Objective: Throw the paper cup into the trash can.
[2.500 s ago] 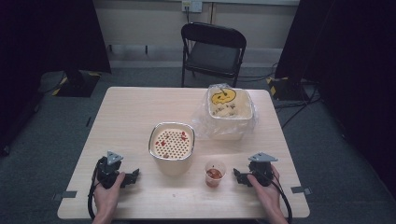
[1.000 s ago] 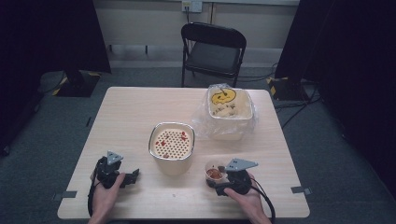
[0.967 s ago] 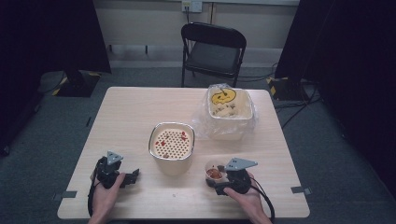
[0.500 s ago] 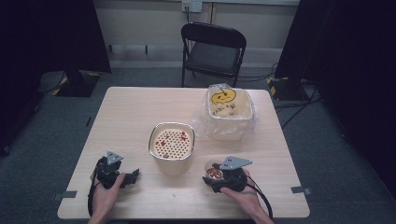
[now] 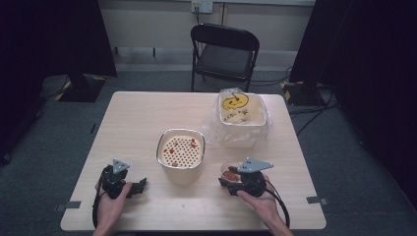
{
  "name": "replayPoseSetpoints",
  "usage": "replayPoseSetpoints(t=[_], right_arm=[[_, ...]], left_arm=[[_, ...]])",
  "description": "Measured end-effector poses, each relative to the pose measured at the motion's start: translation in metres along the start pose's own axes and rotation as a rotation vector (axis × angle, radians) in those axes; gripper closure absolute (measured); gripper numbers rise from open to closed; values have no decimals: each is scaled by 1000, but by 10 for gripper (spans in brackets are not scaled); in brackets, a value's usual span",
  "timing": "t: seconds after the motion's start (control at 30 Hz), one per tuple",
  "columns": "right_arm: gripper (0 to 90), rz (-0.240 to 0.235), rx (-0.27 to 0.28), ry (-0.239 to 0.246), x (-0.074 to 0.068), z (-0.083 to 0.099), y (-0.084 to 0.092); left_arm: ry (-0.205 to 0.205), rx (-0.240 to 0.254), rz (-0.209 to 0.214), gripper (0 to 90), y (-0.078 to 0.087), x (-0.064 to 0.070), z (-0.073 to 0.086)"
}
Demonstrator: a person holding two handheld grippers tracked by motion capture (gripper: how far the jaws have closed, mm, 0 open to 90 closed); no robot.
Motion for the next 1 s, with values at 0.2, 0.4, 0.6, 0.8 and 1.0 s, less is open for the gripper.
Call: replayPoseSetpoints(t=[0.2,0.4,0.6,0.8,1.0], right_arm=[[413,23,10,22,4,-24,13],[420,56,47,55,5,-57,27],[422,66,48,105,-3,-88,28],[426,94,33,159,-5,-113,21],[432,135,1,223,-1,-139,8]], left_arm=[[0,0,0,0,0,0,0],[2,1,0,0,0,0,0],[1,1,0,0,0,0,0],[1,0,0,0,0,0,0],[2,1,0,0,0,0,0]])
Point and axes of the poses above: each handheld gripper's, and its own axes: y roughly backward along the jaws, z roughly out of its underside, x roughly to its right, the point moved 4 cm from there along -y, roughly forward along the jaws, and after that the axes turned 14 degrees about -z, right-handed, at the moved point
